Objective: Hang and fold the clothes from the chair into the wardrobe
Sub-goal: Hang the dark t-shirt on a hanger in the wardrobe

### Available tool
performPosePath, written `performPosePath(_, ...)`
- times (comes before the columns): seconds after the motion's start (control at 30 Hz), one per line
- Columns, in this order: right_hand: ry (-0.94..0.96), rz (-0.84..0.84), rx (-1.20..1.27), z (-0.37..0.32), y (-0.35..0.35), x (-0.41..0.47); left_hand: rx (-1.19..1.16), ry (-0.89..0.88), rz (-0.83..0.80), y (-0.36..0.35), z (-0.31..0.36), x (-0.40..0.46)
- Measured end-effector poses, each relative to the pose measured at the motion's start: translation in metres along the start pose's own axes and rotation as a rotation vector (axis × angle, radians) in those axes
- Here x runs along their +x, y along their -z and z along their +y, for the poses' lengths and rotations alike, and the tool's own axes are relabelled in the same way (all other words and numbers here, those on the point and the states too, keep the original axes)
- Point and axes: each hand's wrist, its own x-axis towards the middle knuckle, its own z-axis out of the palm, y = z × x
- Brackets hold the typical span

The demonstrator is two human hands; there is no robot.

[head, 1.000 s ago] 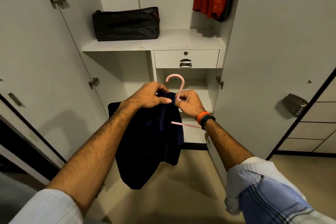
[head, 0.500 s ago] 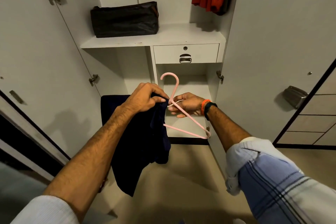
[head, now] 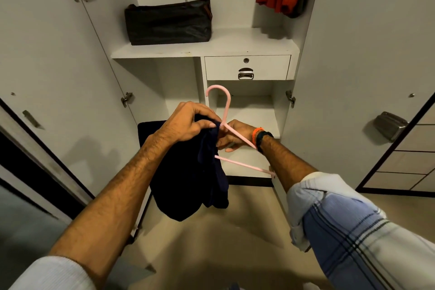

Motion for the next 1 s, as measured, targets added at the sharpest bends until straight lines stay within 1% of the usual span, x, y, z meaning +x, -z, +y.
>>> performPosePath(0.07,0.005,0.038,0.004,0.001,0.003,0.003,-0.004,0.016,0.004,-0.001,0.001,0.0)
performPosePath(0.2,0.012,0.185,0.019,-0.001,0.021,-0.004,-0.009,0.118,-0.007,-0.002,-0.004,-0.003)
performPosePath(0.33,0.09,0.215,-0.014,-0.003,0.038,-0.019,-0.058,0.265,-0.024,-0.006,-0.003,-0.007)
performPosePath(0.43,0.129,0.188,-0.001,-0.004,0.043,-0.022,0.017,0.227,0.018,-0.015,0.003,-0.005)
performPosePath(0.57,0.125,0.19,-0.058,-0.006,0.047,-0.032,0.077,0.21,0.15,-0.023,0.003,0.002)
performPosePath(0.67,0.143,0.235,-0.108,-0.004,0.045,-0.032,0.175,0.176,0.113,-0.022,0.005,0.005)
performPosePath(0.77,0.116,0.343,-0.158,-0.003,0.044,-0.028,0.29,0.18,0.075,-0.021,0.008,0.005)
performPosePath(0.83,0.13,0.391,-0.122,-0.002,0.043,-0.028,0.334,0.188,0.051,-0.021,0.008,0.005)
performPosePath(0.9,0.128,0.383,-0.08,-0.004,0.042,-0.033,0.338,0.198,0.051,-0.021,0.007,0.004)
performPosePath(0.97,0.088,0.355,-0.101,-0.005,0.047,-0.038,0.328,0.226,0.066,-0.02,0.005,0.003)
performPosePath(1.0,0.07,0.371,-0.128,-0.003,0.052,-0.039,0.327,0.247,0.079,-0.019,0.003,0.001)
